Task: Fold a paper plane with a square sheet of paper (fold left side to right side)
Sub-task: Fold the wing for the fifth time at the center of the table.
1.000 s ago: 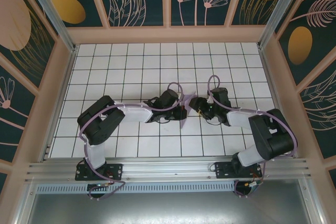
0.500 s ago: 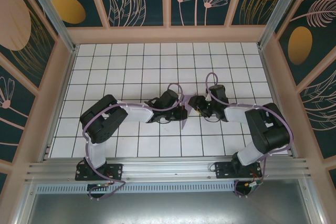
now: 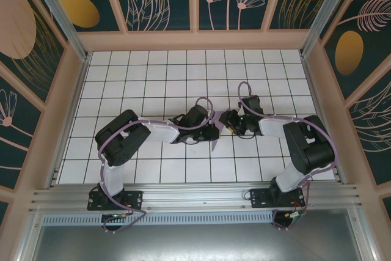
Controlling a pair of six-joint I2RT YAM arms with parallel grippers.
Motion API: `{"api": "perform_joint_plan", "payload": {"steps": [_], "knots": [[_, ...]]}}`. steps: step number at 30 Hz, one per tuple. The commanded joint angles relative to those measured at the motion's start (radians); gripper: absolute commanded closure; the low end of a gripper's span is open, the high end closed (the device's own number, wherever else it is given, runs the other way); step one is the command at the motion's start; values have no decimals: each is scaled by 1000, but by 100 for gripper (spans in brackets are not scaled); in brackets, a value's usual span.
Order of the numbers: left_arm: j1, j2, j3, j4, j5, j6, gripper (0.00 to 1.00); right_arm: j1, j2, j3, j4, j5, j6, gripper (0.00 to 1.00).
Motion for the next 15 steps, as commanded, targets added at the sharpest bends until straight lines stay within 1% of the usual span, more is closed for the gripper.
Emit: {"api": "perform_joint_plan", "payload": {"steps": [1,7,12,15], "knots": [[15,-3,-34,25,9,-10,84,23,90,2,-19,31,-45,52],[36,-54,-47,34,9,-8,76,25,92,12,-34,36,-54,53],[51,-64,-57,68,34,-20,69,24,97,20,-41,38,-60,53],[53,-56,-54,75,39,-25,68,23,99,24,-41,38,-60,53]]}}
